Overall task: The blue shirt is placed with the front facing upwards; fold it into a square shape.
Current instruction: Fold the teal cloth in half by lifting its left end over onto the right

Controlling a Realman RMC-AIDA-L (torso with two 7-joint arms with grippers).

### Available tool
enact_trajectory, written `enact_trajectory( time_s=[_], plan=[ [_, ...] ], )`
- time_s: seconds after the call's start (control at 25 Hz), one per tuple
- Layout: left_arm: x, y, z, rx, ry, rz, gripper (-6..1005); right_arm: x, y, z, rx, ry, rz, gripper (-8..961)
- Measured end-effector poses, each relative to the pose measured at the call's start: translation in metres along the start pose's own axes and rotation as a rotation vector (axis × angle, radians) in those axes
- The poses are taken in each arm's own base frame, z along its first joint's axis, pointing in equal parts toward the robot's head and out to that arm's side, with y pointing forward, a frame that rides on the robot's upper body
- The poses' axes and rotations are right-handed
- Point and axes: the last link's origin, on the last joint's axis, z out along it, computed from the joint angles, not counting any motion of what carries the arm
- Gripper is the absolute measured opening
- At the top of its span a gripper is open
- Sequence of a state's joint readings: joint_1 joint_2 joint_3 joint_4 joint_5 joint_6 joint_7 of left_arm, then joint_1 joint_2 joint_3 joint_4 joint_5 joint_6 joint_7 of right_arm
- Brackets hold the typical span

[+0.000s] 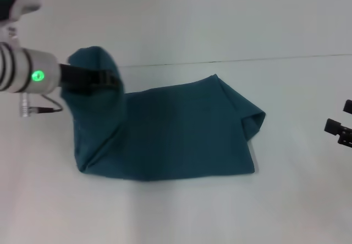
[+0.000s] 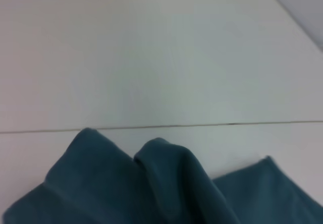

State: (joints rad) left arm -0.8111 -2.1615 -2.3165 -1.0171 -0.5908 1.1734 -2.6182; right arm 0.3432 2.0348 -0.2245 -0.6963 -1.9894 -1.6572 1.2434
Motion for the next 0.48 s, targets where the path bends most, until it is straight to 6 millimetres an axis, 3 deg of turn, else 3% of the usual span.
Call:
enact_trajectory(
  time_s=[0.28,0.48],
  plan=[
    [-0.005,0.038,0.032,-0.008,-0.048,0.056,119,0.005,-0.002,-0.006,0.030,0.003,0.001,883],
    [-0.007,0.049,0.041,-0.054,-0.031,0.029,121,0.006,-0.002,-0.007,0.035,0.005,0.003,883]
  ],
)
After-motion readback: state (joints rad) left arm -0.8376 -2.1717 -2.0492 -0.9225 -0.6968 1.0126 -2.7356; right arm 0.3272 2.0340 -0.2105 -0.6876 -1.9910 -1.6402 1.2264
